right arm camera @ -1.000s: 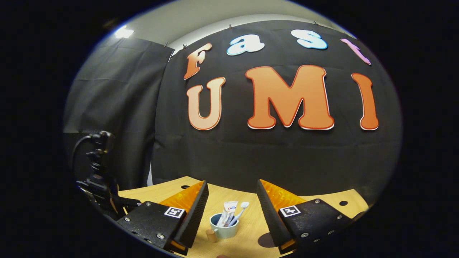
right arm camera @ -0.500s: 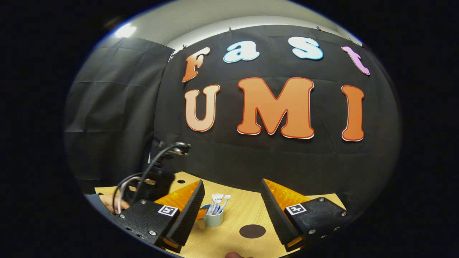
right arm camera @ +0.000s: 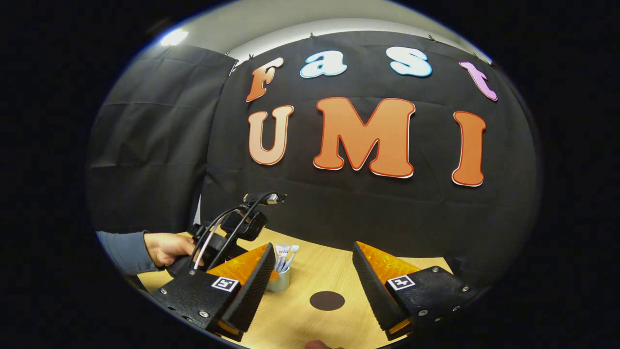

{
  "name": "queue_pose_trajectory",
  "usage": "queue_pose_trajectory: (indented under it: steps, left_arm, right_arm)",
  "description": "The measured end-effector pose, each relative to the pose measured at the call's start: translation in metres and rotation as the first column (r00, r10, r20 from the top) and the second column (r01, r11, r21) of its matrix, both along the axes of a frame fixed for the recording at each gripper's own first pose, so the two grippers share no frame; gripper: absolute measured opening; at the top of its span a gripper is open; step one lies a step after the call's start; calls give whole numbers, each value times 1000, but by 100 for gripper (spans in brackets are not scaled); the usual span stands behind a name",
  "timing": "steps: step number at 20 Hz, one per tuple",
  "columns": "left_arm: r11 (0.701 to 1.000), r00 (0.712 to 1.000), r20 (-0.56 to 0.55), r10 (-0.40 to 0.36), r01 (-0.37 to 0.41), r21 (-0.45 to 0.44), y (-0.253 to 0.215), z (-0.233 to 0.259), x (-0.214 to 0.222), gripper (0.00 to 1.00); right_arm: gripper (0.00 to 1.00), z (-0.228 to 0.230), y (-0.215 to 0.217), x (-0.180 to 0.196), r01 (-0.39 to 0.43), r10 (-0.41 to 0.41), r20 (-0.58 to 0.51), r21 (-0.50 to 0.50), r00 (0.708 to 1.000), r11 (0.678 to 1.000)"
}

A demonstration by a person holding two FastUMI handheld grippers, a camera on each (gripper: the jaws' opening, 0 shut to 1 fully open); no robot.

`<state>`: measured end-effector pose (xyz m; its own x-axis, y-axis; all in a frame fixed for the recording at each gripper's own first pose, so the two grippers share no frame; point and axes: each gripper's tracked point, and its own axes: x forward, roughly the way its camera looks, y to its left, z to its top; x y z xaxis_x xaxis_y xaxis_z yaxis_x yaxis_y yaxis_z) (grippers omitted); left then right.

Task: Put the toothbrush and toothpaste on the desktop into the cup, then pick up the cup and place it on the coaster on the desktop.

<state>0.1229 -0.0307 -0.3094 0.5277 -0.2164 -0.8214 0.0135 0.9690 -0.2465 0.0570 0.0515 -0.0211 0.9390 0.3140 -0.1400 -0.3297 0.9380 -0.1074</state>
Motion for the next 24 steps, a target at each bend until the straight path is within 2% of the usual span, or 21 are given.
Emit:
queue_pose_trajectory:
  steps: [2, 4, 7, 12, 15, 18, 24]
  left_arm:
    - [999, 999, -46, -4, 5, 33, -1, -8, 0, 95]
    - [1000, 994, -109, 19, -17, 19, -9, -16, -4, 93]
    - [997, 988, -145, 49, -41, 60, -11, -26, -4, 76]
    - [993, 983, -177, 57, -37, 111, -10, -30, -9, 65]
    - [992, 983, -172, 70, -51, 114, -12, -32, -14, 27]
    - [992, 985, -162, 65, -46, 119, -10, -28, -12, 22]
    - [993, 991, -125, 56, -42, 110, -9, -28, -8, 21]
  right_arm:
    - [96, -6, -4, -2, -4, 4, -12, 20, 1000, 1000]
    - [96, -16, -8, -5, -2, 3, -22, 16, 1000, 1000]
    - [96, -30, -18, -5, 14, -12, -55, 31, 998, 999]
    - [96, -34, -25, -10, 22, -18, -72, 49, 997, 999]
    - [96, -35, -23, -11, 18, -14, -70, 58, 997, 998]
    - [96, -38, -22, -13, 21, -18, -76, 43, 997, 999]
    - [96, -41, -28, -13, 48, -46, -76, 31, 996, 998]
